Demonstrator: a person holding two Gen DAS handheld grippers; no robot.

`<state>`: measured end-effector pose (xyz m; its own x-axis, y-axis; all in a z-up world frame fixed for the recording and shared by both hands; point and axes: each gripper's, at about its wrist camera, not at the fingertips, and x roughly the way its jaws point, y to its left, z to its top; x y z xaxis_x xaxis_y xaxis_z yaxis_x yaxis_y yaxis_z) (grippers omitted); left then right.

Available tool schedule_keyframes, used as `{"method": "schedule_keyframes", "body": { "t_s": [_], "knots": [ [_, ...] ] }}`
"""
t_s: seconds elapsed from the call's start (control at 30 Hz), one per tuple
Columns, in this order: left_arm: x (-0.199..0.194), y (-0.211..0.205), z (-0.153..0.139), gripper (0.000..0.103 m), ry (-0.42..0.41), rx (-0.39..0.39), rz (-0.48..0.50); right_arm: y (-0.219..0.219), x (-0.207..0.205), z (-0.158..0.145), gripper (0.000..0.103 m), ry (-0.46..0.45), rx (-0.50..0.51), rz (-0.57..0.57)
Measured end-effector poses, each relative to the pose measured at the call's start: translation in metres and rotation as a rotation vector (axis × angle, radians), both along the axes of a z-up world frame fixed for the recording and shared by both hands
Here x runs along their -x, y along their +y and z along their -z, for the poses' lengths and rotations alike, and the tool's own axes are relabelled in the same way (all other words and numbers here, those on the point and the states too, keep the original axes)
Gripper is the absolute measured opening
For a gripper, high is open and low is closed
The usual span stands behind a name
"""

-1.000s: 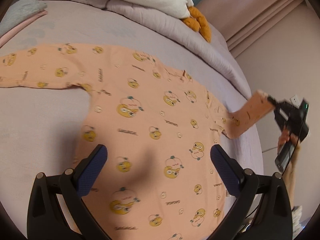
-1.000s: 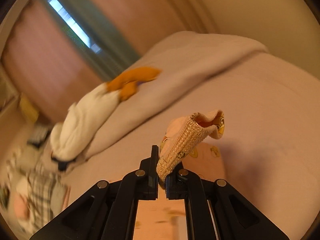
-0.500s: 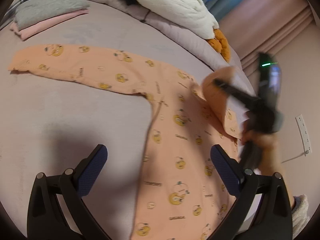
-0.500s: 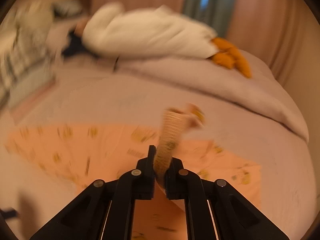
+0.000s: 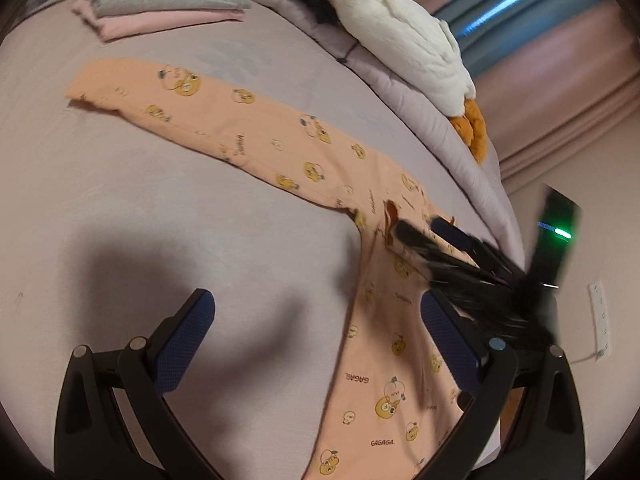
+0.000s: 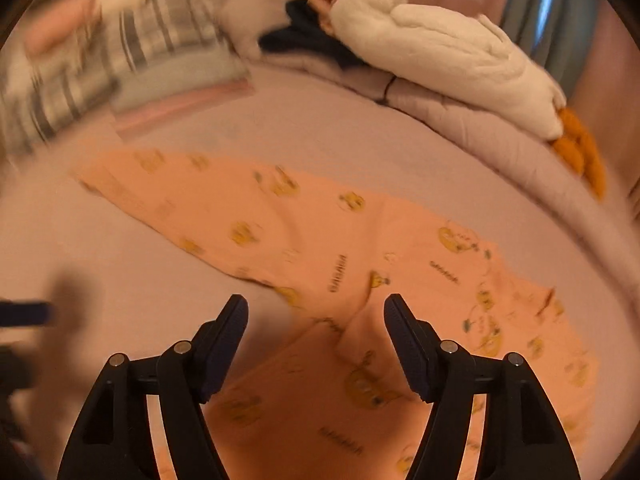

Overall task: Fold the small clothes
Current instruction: 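Fold the gripped sleeve across the shirt body with the right tool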

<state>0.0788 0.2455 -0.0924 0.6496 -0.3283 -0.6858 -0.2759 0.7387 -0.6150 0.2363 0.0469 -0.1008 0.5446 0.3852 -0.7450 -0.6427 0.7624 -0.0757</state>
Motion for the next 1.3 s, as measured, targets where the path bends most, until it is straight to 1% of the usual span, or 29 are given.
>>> {"method": "schedule_keyframes", "body": {
  "t_s": [0.03,0.1,0.17,0.2,0.23,0.27,0.33,0.4,0.43,0.5,0.57,0.63,0.67,0.73,0.77,0.83,0.9,0.97,1.1,1.13,1.17,1.2,1.23,1.27,1.3],
  "knots": [
    [0.001,0.004,0.001,0.103,-0.005,0.023,-0.011,-0.013,0.001,-0.005,0.069,0.038,-0.075,0.009],
    [0.002,0.017,0.006,0.103,-0.012,0.083,-0.053,-0.045,-0.013,-0.013,0.069,0.129,-0.229,0.06],
    [0.001,0.03,0.011,0.103,0.0,0.13,-0.104,-0.073,-0.029,-0.009,0.057,0.189,-0.314,0.16],
    [0.001,0.037,0.013,0.103,0.005,0.144,-0.127,-0.082,-0.038,-0.003,0.042,0.205,-0.327,0.202],
    [0.0,0.045,0.015,0.103,0.002,0.146,-0.149,-0.089,-0.044,0.002,0.03,0.215,-0.329,0.243],
    [0.0,0.05,0.014,0.103,-0.001,0.142,-0.164,-0.092,-0.048,0.009,0.028,0.228,-0.332,0.273],
    [-0.001,0.061,0.013,0.102,-0.009,0.143,-0.19,-0.087,-0.05,0.019,0.025,0.24,-0.34,0.283],
    [-0.001,0.078,0.016,0.102,-0.035,0.195,-0.215,-0.071,-0.054,0.027,0.015,0.245,-0.325,0.264],
    [0.0,0.088,0.017,0.102,-0.052,0.223,-0.237,-0.058,-0.057,0.034,0.015,0.242,-0.311,0.253],
    [0.001,0.104,0.017,0.102,-0.074,0.237,-0.277,-0.04,-0.052,0.041,0.015,0.229,-0.278,0.238],
    [0.002,0.119,0.019,0.102,-0.104,0.277,-0.307,-0.024,-0.052,0.056,0.015,0.232,-0.246,0.229],
    [0.001,0.132,0.021,0.102,-0.128,0.304,-0.321,-0.02,-0.05,0.063,0.015,0.211,-0.244,0.221],
    [-0.001,0.14,0.022,0.102,-0.135,0.308,-0.333,-0.018,-0.05,0.061,0.015,0.205,-0.245,0.214],
    [-0.007,0.15,0.026,0.101,-0.136,0.318,-0.353,-0.019,-0.05,0.054,0.015,0.222,-0.243,0.196],
    [-0.011,0.153,0.028,0.098,-0.127,0.318,-0.366,-0.021,-0.045,0.047,0.015,0.22,-0.261,0.179],
    [-0.019,0.16,0.034,0.094,-0.099,0.315,-0.403,-0.027,-0.033,0.033,0.015,0.188,-0.318,0.15],
    [-0.025,0.164,0.041,0.083,-0.091,0.332,-0.414,-0.036,-0.019,0.022,0.015,0.163,-0.363,0.135],
    [-0.033,0.165,0.047,0.081,-0.066,0.326,-0.426,-0.048,-0.01,0.015,0.015,0.16,-0.398,0.129],
    [-0.046,0.171,0.053,0.061,-0.051,0.297,-0.465,-0.072,0.001,0.015,0.015,0.177,-0.423,0.136],
    [-0.048,0.173,0.054,0.059,-0.049,0.295,-0.477,-0.078,0.003,0.016,0.015,0.18,-0.429,0.141],
    [-0.05,0.176,0.056,0.051,-0.045,0.294,-0.491,-0.084,0.005,0.016,0.015,0.186,-0.434,0.149],
    [-0.051,0.178,0.058,0.037,-0.037,0.288,-0.502,-0.088,0.008,0.016,0.015,0.189,-0.439,0.158],
    [-0.054,0.181,0.061,0.03,-0.015,0.279,-0.521,-0.096,0.011,0.016,0.015,0.188,-0.446,0.167],
    [-0.055,0.183,0.066,0.014,0.004,0.279,-0.54,-0.101,0.013,0.016,0.015,0.186,-0.451,0.178],
    [-0.055,0.186,0.071,0.002,0.015,0.288,-0.558,-0.106,0.016,0.016,0.015,0.183,-0.456,0.192]
  ]
}}
